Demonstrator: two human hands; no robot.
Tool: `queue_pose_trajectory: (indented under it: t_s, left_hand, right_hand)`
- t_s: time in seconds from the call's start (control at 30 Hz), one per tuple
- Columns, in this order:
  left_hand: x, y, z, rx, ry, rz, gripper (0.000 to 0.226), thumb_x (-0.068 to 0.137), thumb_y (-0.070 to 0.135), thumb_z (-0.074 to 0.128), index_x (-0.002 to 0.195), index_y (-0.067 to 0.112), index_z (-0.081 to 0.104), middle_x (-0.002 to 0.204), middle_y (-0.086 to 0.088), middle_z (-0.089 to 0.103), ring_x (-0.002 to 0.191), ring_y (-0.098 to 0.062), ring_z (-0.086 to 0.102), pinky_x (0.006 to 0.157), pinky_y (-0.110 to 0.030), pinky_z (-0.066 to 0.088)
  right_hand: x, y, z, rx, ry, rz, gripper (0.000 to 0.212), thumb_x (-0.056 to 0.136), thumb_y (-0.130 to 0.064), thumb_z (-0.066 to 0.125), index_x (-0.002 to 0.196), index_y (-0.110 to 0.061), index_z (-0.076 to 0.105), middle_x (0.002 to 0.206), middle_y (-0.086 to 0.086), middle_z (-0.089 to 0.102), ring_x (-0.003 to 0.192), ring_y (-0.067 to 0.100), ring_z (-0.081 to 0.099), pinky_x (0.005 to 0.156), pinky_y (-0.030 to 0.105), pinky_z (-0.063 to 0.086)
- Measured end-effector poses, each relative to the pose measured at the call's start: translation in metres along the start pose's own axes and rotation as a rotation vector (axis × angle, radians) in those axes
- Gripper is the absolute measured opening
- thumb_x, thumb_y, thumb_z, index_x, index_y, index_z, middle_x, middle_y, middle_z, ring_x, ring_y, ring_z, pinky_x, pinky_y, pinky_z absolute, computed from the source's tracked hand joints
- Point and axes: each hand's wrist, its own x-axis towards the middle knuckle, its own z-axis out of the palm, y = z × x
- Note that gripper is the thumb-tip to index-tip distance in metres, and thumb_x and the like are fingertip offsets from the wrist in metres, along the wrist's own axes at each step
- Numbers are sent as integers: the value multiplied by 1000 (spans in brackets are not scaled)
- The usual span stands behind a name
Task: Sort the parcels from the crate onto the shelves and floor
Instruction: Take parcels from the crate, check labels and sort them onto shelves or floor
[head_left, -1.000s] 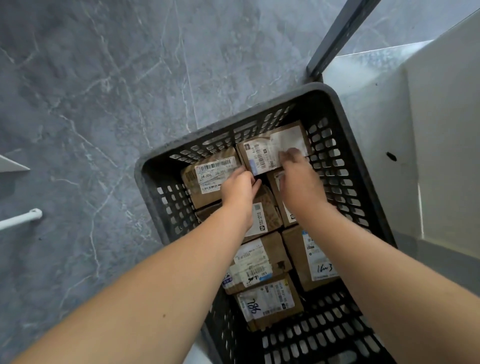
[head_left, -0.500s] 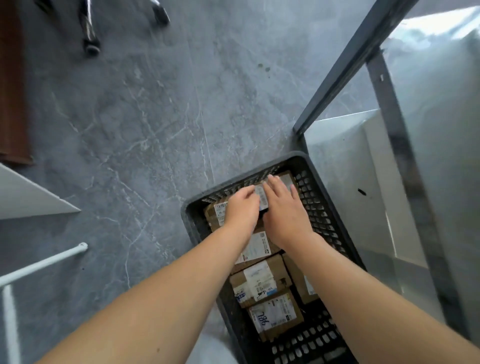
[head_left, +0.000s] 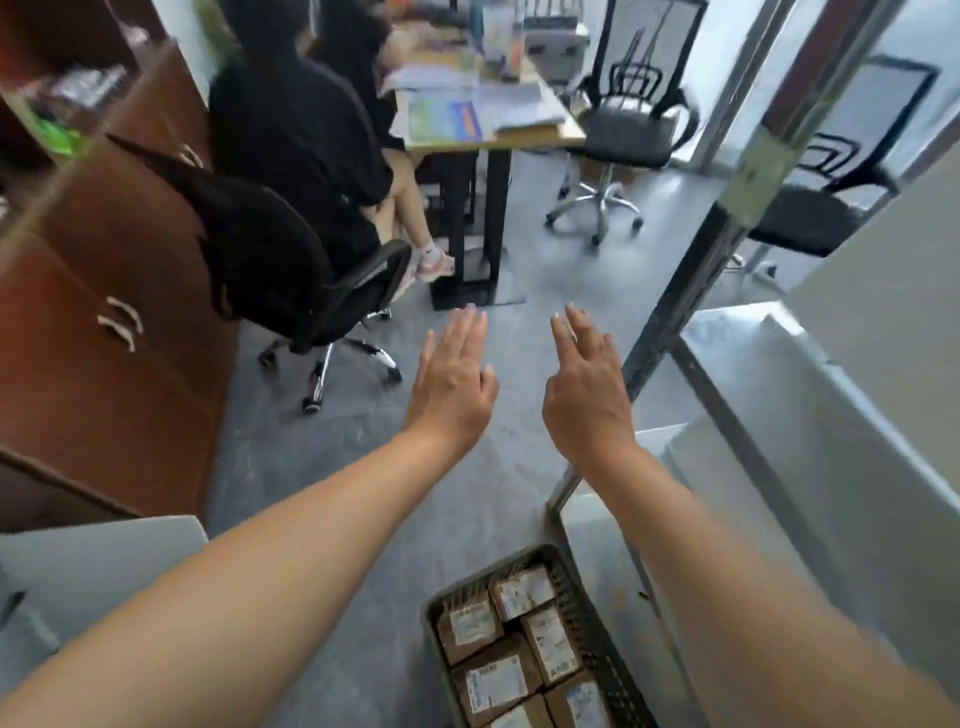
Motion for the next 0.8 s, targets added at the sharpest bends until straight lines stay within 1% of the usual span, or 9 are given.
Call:
queue_pose_trajectory:
  t_s: [0.1, 0.2, 0.3, 0.4, 0.47, 0.53, 0.6, 0.7, 0.8]
  left_hand:
    - [10, 47, -69, 44, 158, 143, 63, 95, 22, 36, 155, 9, 20, 164, -4, 13, 152, -17, 4, 121, -37, -7]
    - [5, 96, -123, 65, 241, 286, 64, 96, 19, 41, 155, 9, 19, 164, -6, 13, 152, -18, 6, 122, -42, -3]
    - [-2, 150, -167, 125, 328, 456, 64, 96, 29, 31, 156, 10, 15, 165, -4, 10, 152, -17, 4, 123, -45, 2]
    - [-24, 213, -197, 69, 402, 519, 66, 95, 32, 27, 157, 12, 13, 165, -4, 9, 152, -16, 4, 123, -46, 3]
    - [-48, 256, -208, 31, 411, 595, 65, 96, 32, 25, 156, 9, 16, 164, -8, 12, 152, -20, 7, 122, -51, 8]
    - [-74, 293, -213, 30, 402, 676, 63, 98, 34, 21, 155, 7, 19, 163, -9, 15, 152, -23, 10, 121, -52, 10]
    - [-100, 325, -215, 33, 409, 722, 61, 101, 36, 17, 155, 8, 19, 164, -8, 13, 152, -21, 8, 122, -50, 7]
    - [-137, 368, -218, -42, 329, 794, 61, 103, 41, 16, 156, 11, 16, 165, -4, 9, 152, -17, 3, 123, -45, -1]
    - [-166, 408, -214, -60, 306, 894, 60, 103, 41, 17, 157, 12, 14, 165, -2, 6, 152, -15, 0, 123, -45, -1]
  right_hand:
    - [16, -25, -80, -91, 136, -46, 72, 89, -2, 40, 156, -9, 16, 164, 2, 3, 152, 18, -1, 123, 35, -7]
    - [10, -45, -155, -105, 271, -43, 68, 91, -8, 45, 154, -9, 20, 163, 3, 10, 151, 19, 3, 124, 38, -4]
    - [-12, -58, -223, -149, 409, -84, 67, 92, -12, 51, 154, -9, 24, 162, 4, 17, 151, 20, 8, 124, 44, 3]
    - [-50, -62, -277, -254, 510, -71, 65, 94, -19, 52, 154, -11, 26, 163, 6, 17, 152, 22, 9, 123, 44, -1]
    - [-83, -58, -309, -303, 599, -67, 61, 94, -24, 56, 150, -10, 34, 161, 8, 25, 150, 25, 17, 123, 50, 8]
    - [-118, -49, -339, -315, 639, -60, 60, 93, -26, 57, 148, -10, 39, 158, 10, 30, 148, 28, 23, 121, 53, 17]
    - [-153, -42, -369, -309, 661, -12, 60, 92, -22, 58, 148, -10, 38, 158, 12, 31, 147, 29, 27, 121, 50, 17]
    - [-205, -33, -407, -337, 702, 91, 61, 93, -16, 51, 151, -9, 31, 159, 14, 25, 148, 28, 23, 122, 47, 14]
    - [-257, -22, -436, -376, 744, 168, 62, 94, -16, 47, 152, -8, 27, 161, 13, 21, 149, 26, 19, 122, 47, 12]
